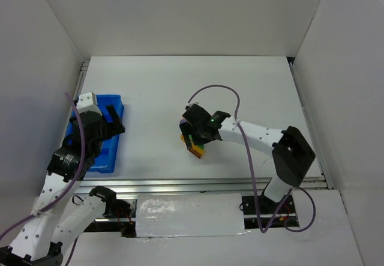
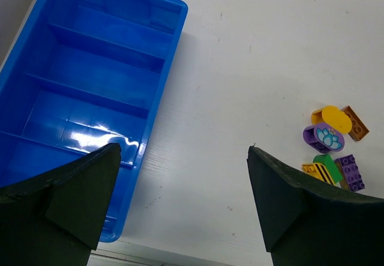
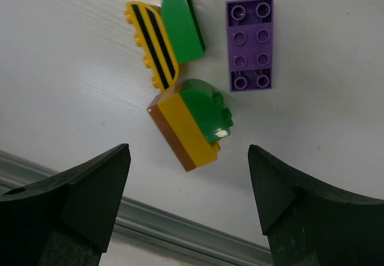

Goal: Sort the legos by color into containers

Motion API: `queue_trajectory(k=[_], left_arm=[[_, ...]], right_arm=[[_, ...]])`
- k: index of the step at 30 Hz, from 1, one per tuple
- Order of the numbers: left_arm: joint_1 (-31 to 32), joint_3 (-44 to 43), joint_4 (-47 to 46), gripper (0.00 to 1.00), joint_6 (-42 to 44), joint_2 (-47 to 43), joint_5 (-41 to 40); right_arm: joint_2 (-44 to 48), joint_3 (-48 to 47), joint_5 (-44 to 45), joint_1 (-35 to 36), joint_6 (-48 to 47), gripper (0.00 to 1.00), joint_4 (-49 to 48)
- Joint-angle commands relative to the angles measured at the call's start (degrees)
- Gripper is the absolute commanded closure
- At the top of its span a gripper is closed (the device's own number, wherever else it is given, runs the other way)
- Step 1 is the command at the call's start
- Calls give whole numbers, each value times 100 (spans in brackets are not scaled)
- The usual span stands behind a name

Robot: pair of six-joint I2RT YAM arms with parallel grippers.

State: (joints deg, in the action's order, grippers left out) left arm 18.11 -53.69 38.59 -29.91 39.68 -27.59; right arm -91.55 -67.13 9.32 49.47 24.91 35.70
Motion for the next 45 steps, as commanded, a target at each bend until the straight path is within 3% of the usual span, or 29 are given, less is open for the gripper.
queue_trajectory(k=[1,8,15,29,37,39,41,45], left_arm=[[-27,-115,-264,0,152,57,193],[-27,-106,-290,1,179,40,281],[-27,-98,-326,1,231,57,404],[-27,-80,-334,1,249,48,430],[-27,-62,-352,0,284,57,501],[-27,-62,-352,0,284,66,527],[-27,-62,-361,0,293,75,536],[-27,-62,-369,1,293,75,545]], right_arm=[[-319,-221,430,45,-275,13,113],[-610,-64,404,54,-65,16,130],[-408,561,-229,176,-161,20,-511],[-996,324,69,370,-513,23,-617],[-1102,403,96,396,-434,40,-714],[-1084,420,114,388,-416,52,-723],[-1041,438,166,431,-381,72,-714],[-962,464,237,511,-320,80,-679]])
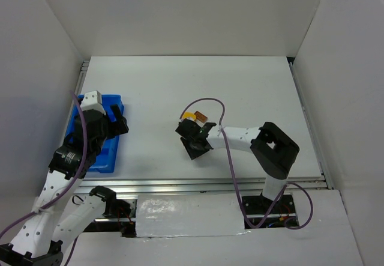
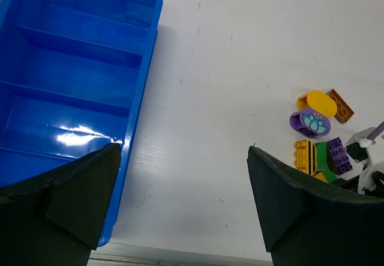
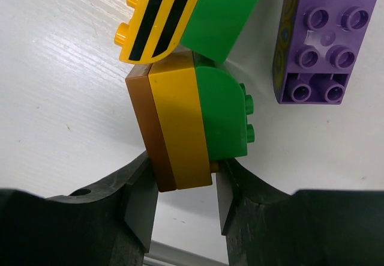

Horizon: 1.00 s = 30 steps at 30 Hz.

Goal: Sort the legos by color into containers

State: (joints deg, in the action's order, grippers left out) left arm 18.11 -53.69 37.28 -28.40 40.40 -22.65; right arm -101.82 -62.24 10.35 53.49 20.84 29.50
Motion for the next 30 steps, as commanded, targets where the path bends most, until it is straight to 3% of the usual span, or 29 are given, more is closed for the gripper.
queue_trajectory(k=[1,3,12,15,22,25,30], left_arm=[[-27,-62,-230,1,142,20,42],[-27,-62,-238,0,142,12,51],[-27,-97,-256,0,37,55,331],[-27,-133,-326,0,-182,143,1200],[-18,604,-1774,0,-1516,213,4624],[43,798,-2390,1,-1983,266,5147],[219,922,-2638,3,-2178,442,5140]], right_arm=[[83,-25,178,161,130,88,-41],[171,-34,239,214,166,100,21],[988,-245,670,636,368,100,487],[1453,-201,635,732,456,100,294],[2517,326,459,882,693,100,-1181],[2536,221,617,1101,685,100,-1420],[2509,71,995,1426,711,100,-1683]])
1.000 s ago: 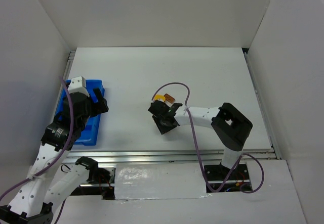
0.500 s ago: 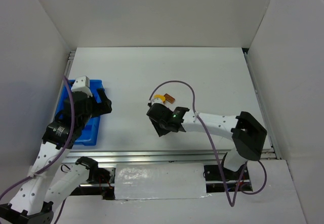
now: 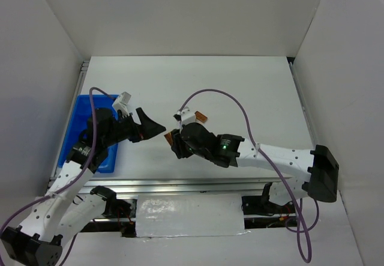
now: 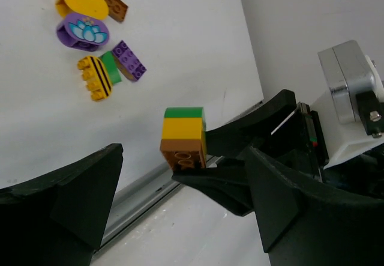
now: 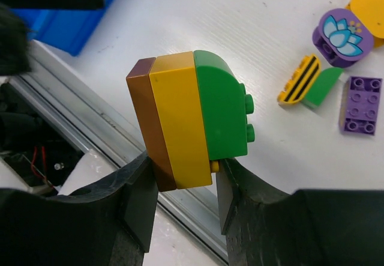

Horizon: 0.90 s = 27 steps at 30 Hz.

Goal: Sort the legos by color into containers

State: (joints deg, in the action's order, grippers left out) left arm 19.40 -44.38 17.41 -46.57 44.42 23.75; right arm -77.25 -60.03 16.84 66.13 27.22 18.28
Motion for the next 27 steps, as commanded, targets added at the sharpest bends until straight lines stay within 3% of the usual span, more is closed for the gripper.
queue_trajectory(k=[1,10,17,19,20,22,23,24,25,26,27], left_arm=[[151,8,-668,5,-388,57,473],[512,158,-765,16,-441,347,279],[741,105,-748,40,-362,603,130],[750,88,-756,57,-327,576,51],[758,70,-765,73,-292,576,51],[750,52,-800,83,-257,594,86],[758,35,-835,94,-196,594,104],[750,35,-862,97,-151,602,112],[750,61,-914,100,-116,585,104],[758,70,-941,100,-38,568,104],[750,87,-959,100,7,515,86]], right_arm=[[61,-158,364,181,81,100,-598],[167,-193,584,269,231,100,-783],[132,-299,522,330,231,100,-835],[114,-290,469,357,222,100,-853],[123,-246,487,392,248,100,-896],[158,-176,400,383,327,100,-984],[236,-63,303,383,328,100,-1132],[289,-1,172,392,267,100,-1230],[429,139,-134,383,231,89,-1457],[509,219,-320,383,205,63,-1581],[605,298,-452,375,196,1,-1695]])
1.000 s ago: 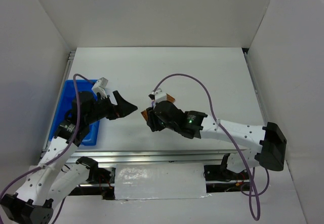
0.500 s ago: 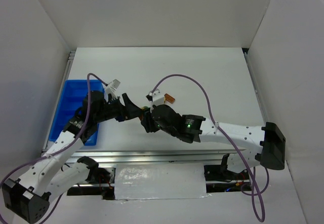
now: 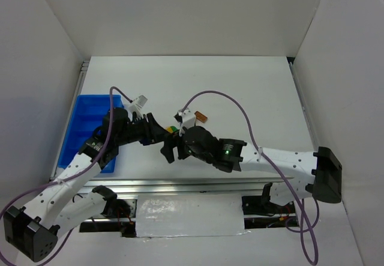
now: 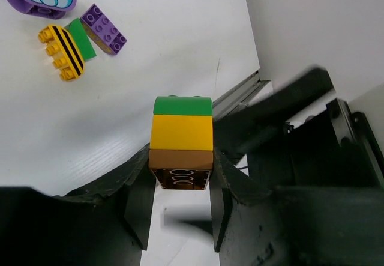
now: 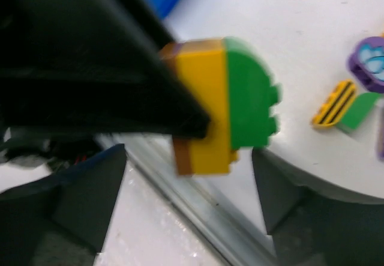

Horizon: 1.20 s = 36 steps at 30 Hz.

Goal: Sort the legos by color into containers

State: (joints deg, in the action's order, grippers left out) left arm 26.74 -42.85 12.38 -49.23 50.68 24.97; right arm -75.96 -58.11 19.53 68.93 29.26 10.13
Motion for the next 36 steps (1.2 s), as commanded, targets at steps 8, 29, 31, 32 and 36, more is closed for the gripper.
queue_trajectory(k=[8,29,31,32,36], left_arm=[[7,-373,-228,100,1116,-497,498],[24,-145,-895,100,1830,-1473,3470],[24,-118,-913,100,1803,-1412,3506],[24,-92,-922,100,1803,-1385,3497],[24,-109,-896,100,1847,-1315,3453]], right_arm=[[1987,1116,-3466,-774,-491,0,-987],[2358,1285,-5988,-1637,221,18,-2648],[2306,1223,-5970,-1637,238,20,-2630],[2244,1162,-5987,-1628,247,20,-2639],[2103,1126,-6057,-1540,300,20,-2771]])
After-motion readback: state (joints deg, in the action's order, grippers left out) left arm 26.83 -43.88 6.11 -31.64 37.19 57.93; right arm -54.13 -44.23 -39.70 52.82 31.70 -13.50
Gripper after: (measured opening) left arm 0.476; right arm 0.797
